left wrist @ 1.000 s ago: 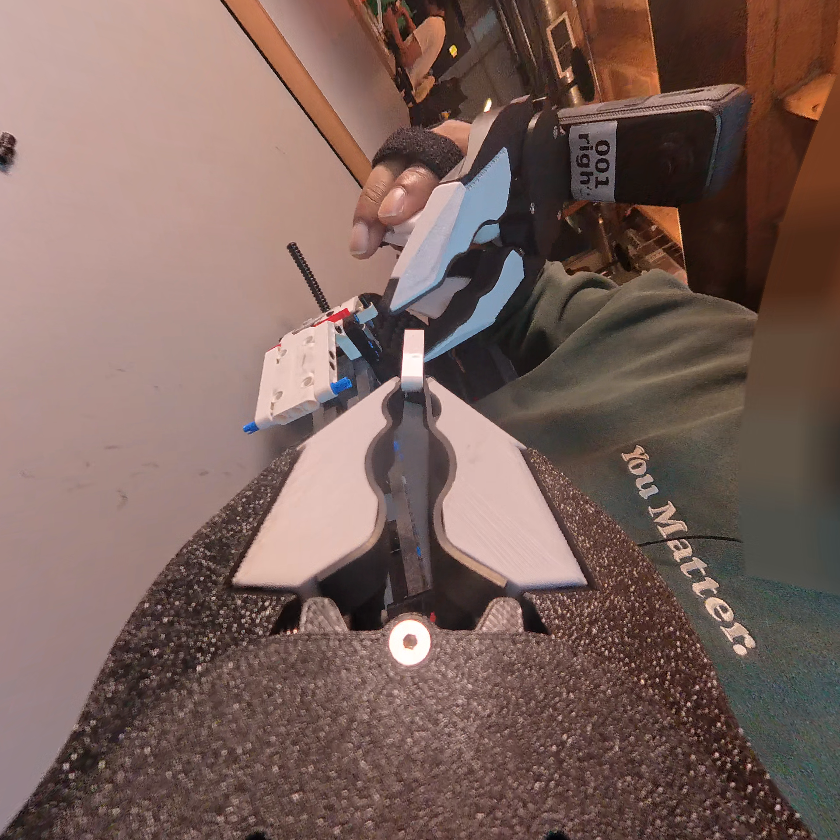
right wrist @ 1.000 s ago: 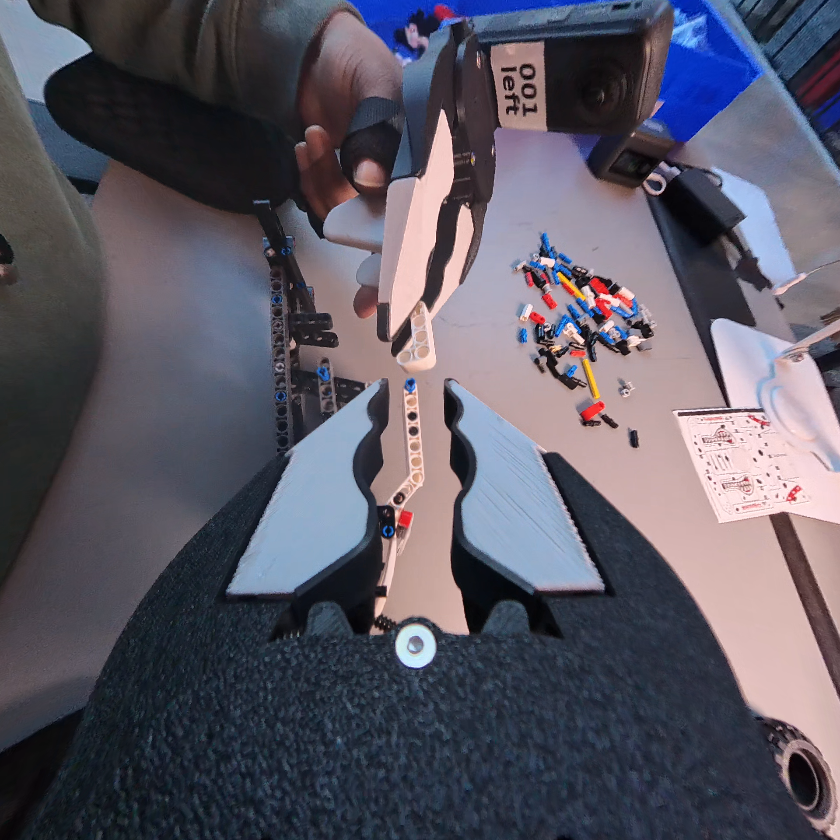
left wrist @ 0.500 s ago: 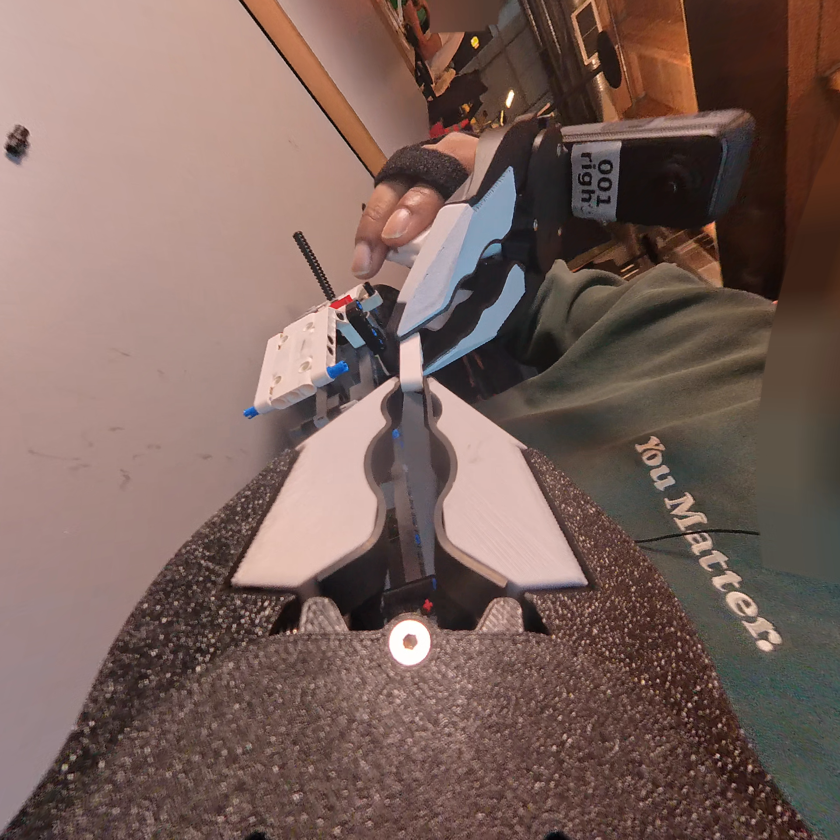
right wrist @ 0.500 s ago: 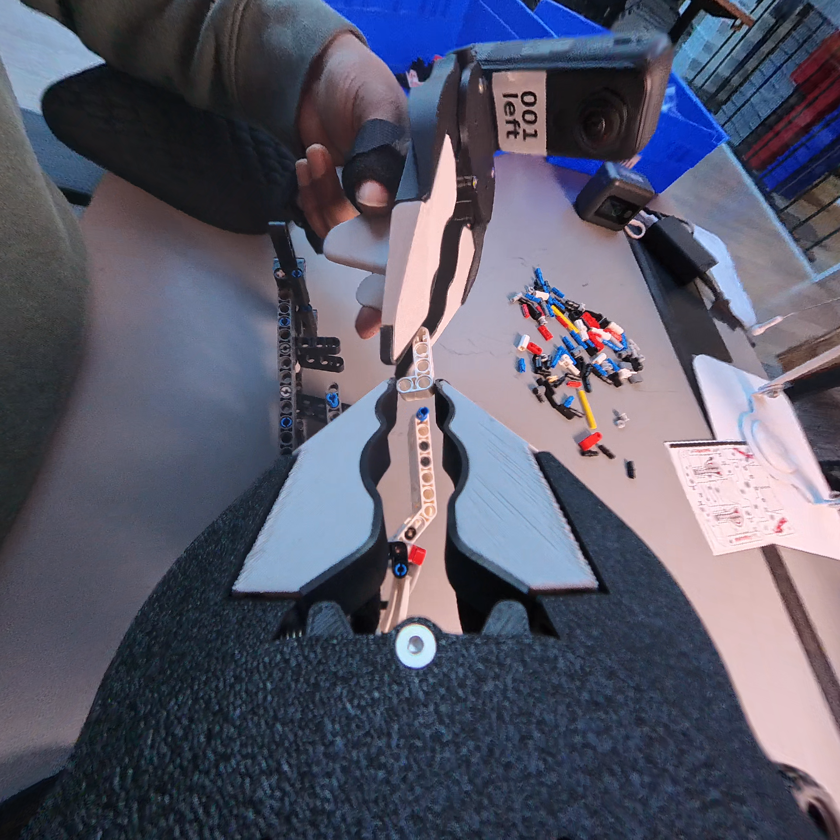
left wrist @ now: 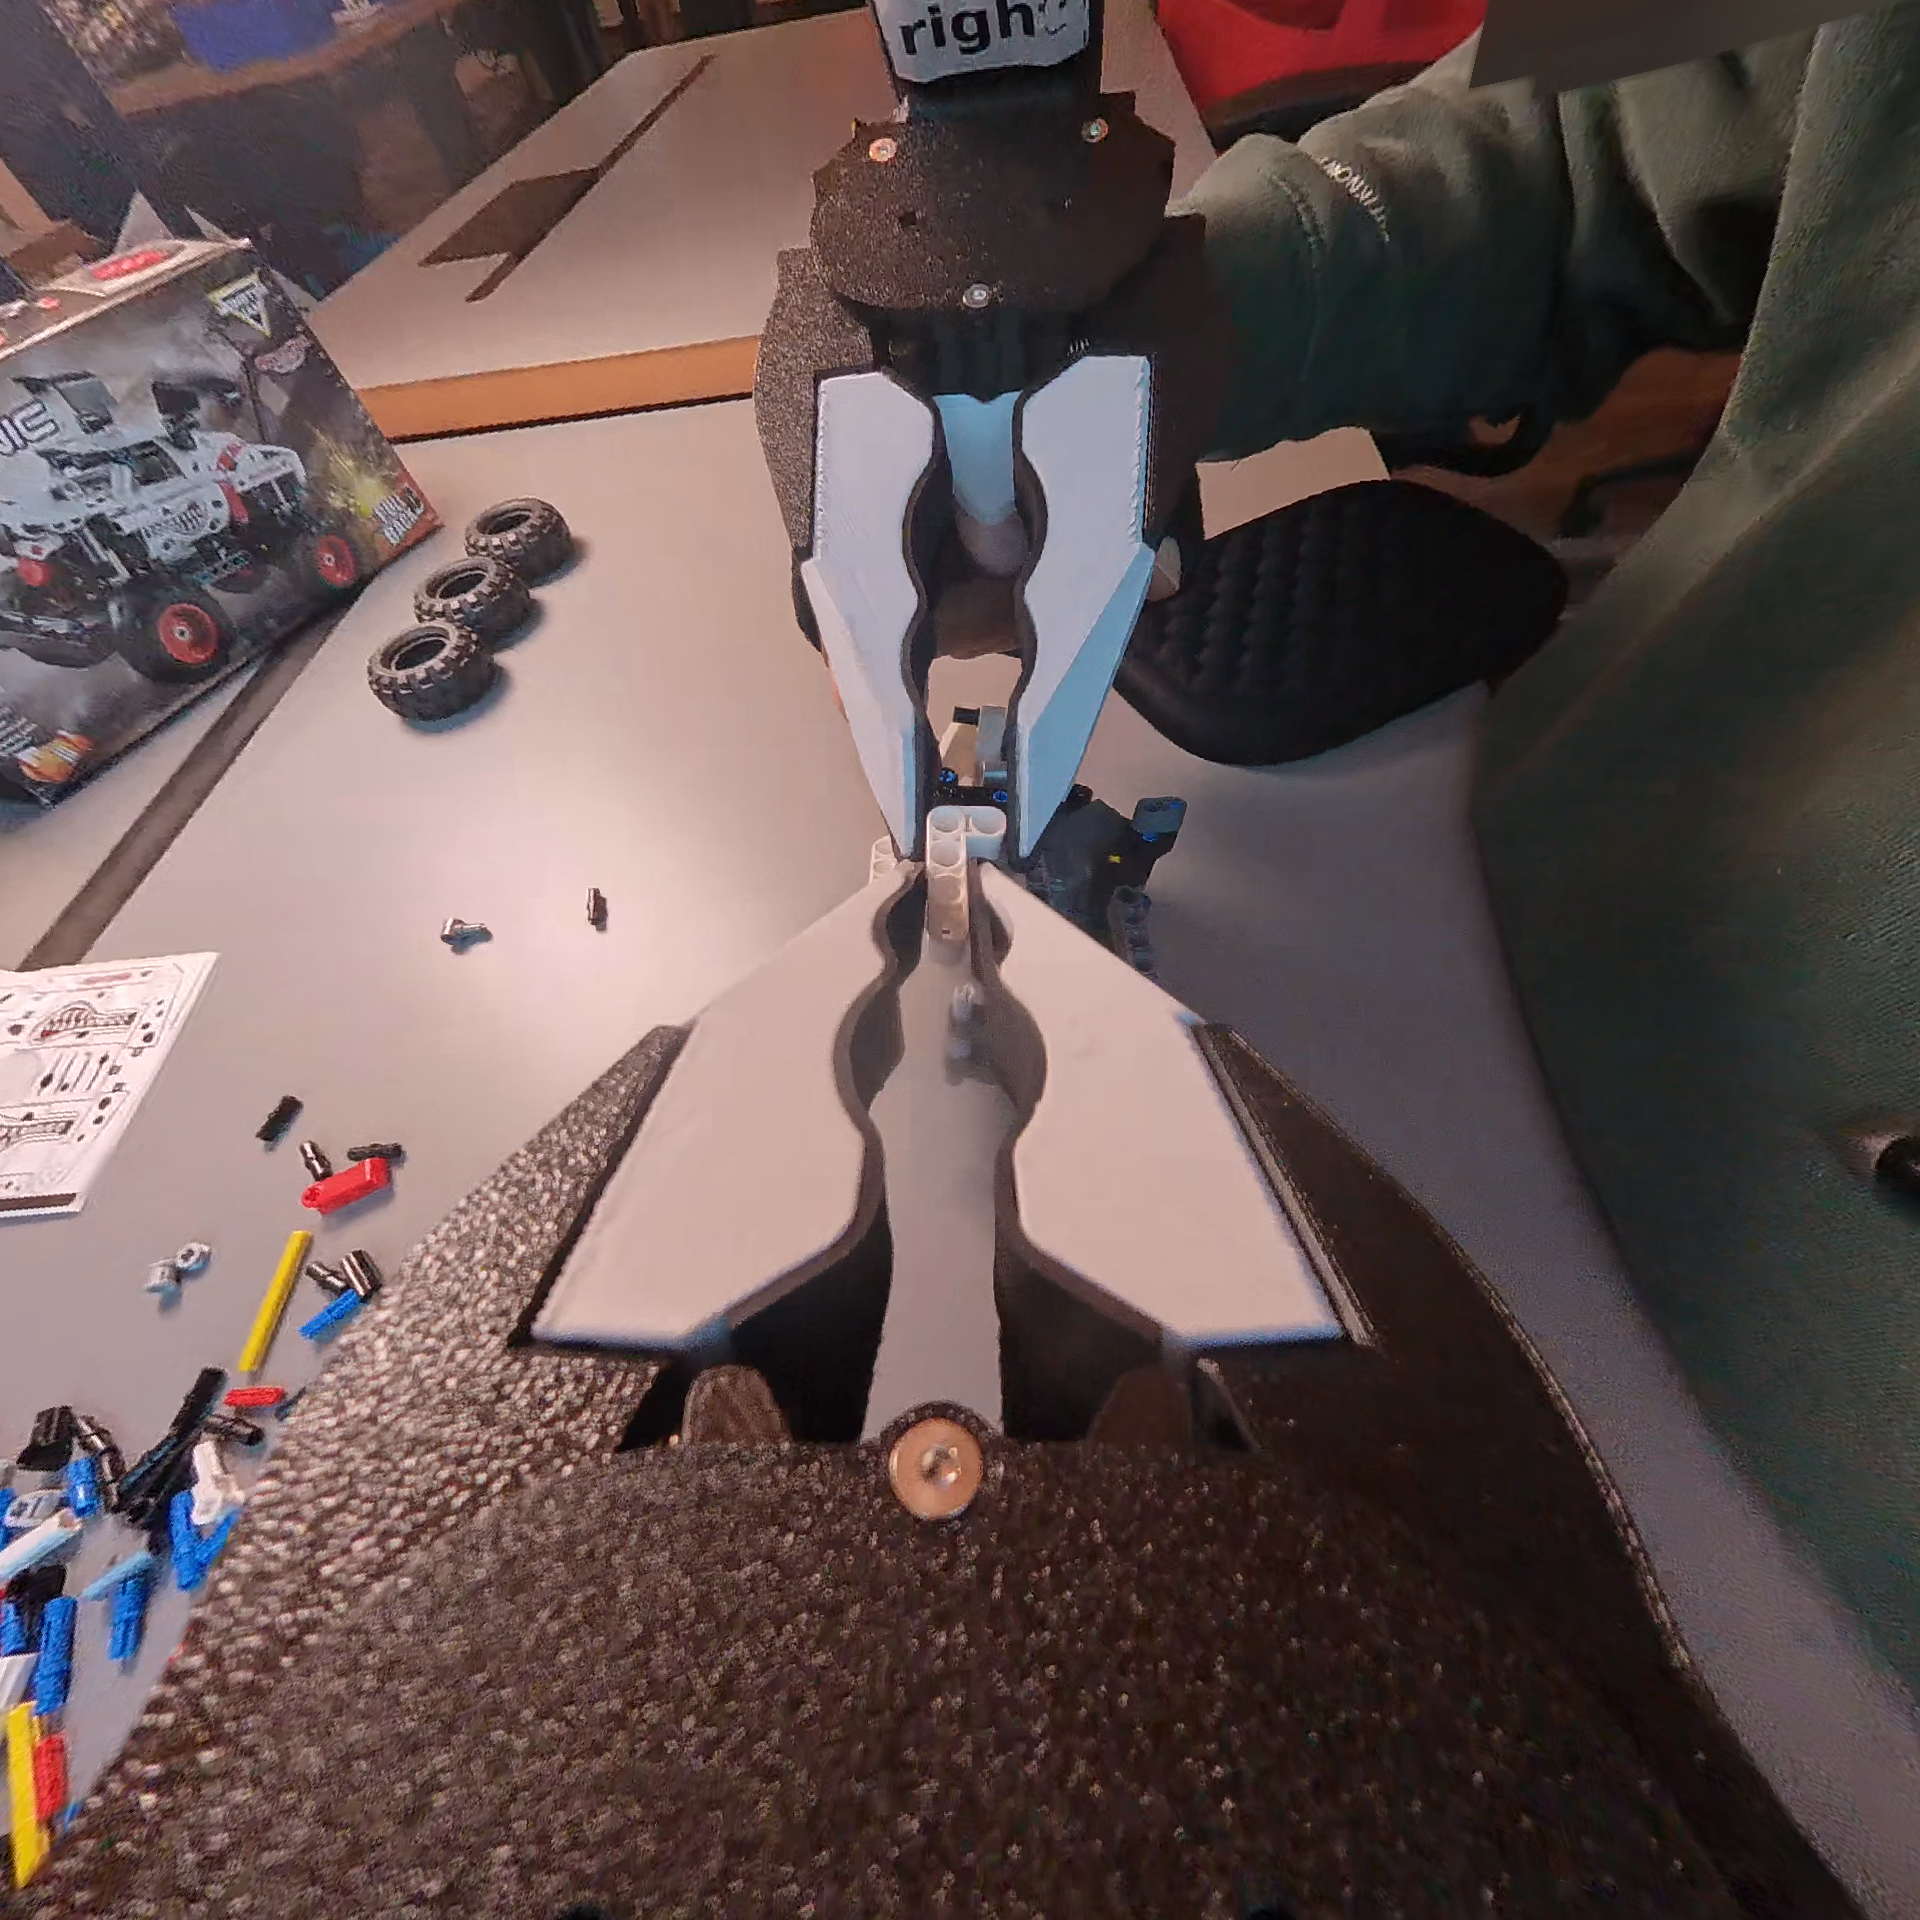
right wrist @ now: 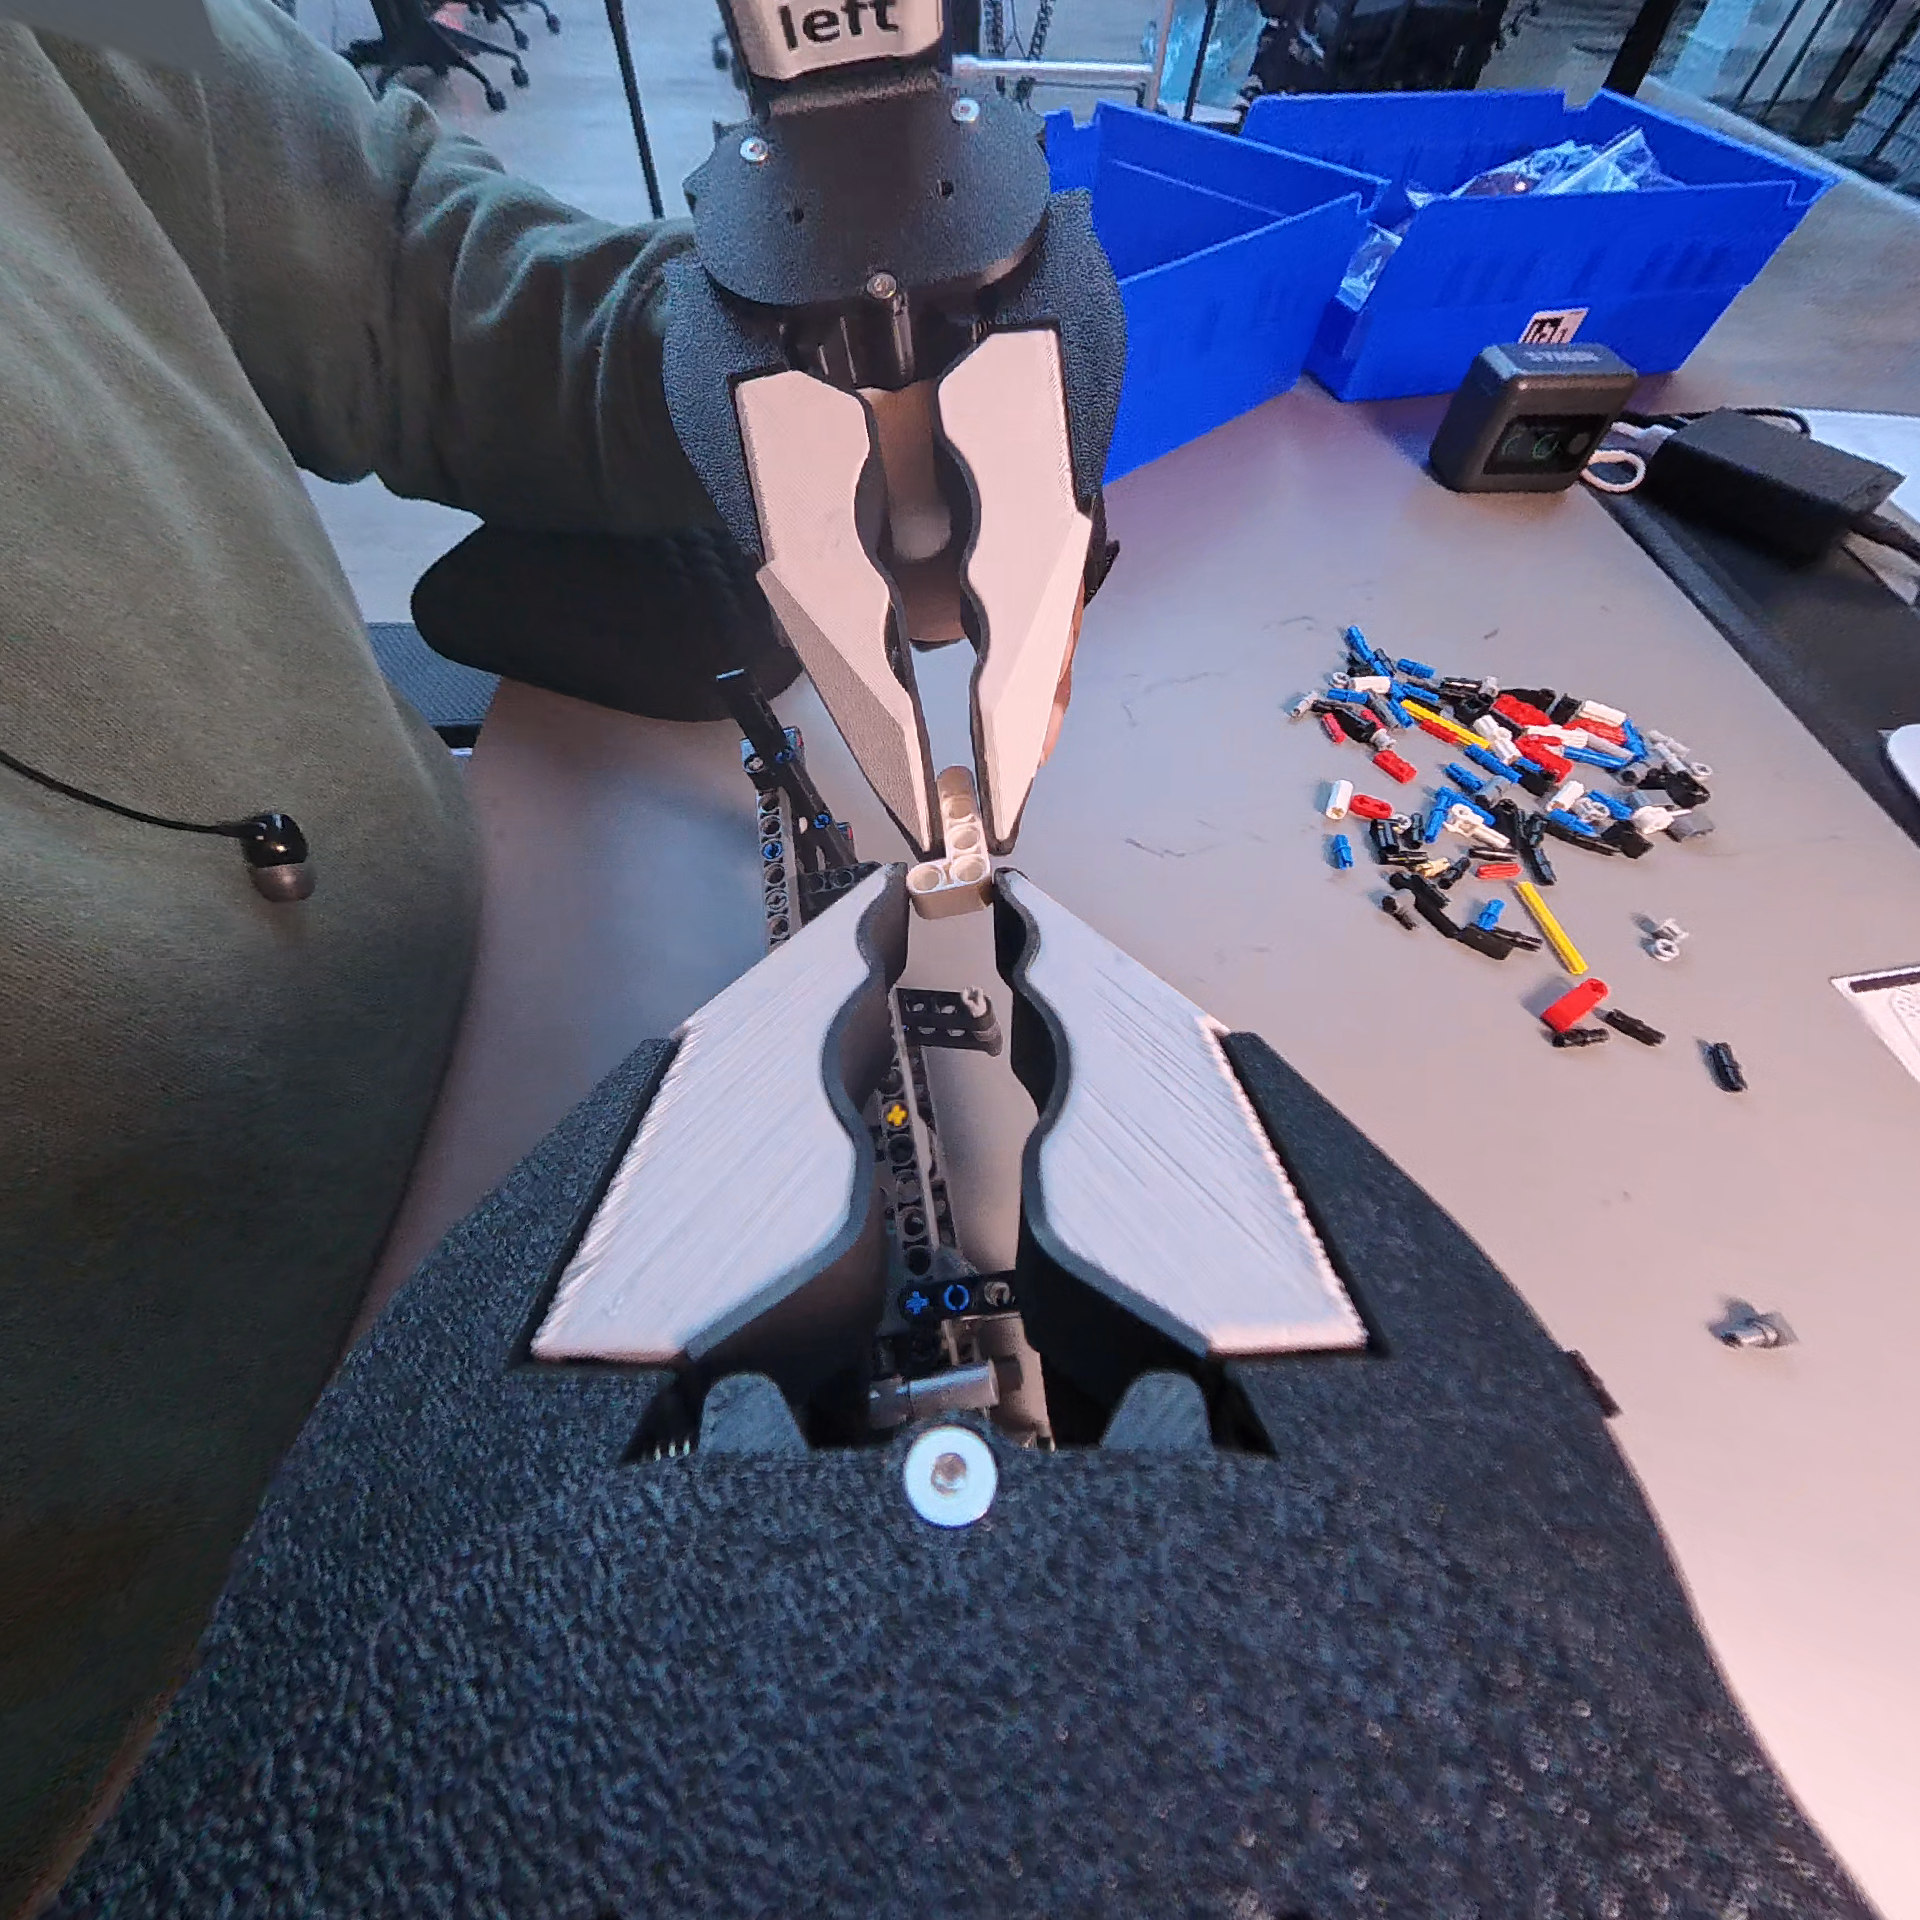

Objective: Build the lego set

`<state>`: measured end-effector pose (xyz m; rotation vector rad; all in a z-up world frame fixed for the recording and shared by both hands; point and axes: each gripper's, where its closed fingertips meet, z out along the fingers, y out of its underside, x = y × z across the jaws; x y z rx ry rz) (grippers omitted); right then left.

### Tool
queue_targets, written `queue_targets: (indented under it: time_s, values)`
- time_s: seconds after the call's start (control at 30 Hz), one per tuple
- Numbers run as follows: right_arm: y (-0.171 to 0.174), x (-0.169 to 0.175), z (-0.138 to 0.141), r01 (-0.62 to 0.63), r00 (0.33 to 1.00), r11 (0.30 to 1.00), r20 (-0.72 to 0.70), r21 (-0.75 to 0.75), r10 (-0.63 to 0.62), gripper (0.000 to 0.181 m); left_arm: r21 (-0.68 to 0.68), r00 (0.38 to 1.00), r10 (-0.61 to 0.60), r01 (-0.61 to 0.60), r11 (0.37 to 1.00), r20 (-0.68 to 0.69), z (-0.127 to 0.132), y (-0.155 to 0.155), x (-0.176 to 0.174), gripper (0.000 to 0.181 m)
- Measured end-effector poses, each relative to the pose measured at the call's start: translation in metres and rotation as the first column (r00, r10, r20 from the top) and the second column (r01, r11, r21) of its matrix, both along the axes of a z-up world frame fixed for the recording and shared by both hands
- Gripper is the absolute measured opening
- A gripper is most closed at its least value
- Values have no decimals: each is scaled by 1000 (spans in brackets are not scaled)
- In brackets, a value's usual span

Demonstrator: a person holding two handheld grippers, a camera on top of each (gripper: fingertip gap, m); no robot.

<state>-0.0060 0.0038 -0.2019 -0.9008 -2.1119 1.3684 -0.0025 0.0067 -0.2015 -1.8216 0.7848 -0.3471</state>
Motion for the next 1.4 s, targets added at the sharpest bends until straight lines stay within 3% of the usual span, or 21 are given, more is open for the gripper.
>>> queue_targets:
  time_s: [0.5, 0.87, 1.4]
  values:
    - [3, -1, -19, 12, 999, 983, 36, 184, -19, 15, -41, 997, 1, -4, 999, -77, -23, 2, -3, 7]
    - [14, -1, -25, 35, 997, 967, 58, 254, -51, 22, -26, 997, 43, -44, 999, -62, -24, 1, -21, 7]
    - [6, 4, -36, 14, 996, 942, 83, 336, -45, 18, -108, 995, -64, 56, 993, -73, -41, 1, -7, 7]
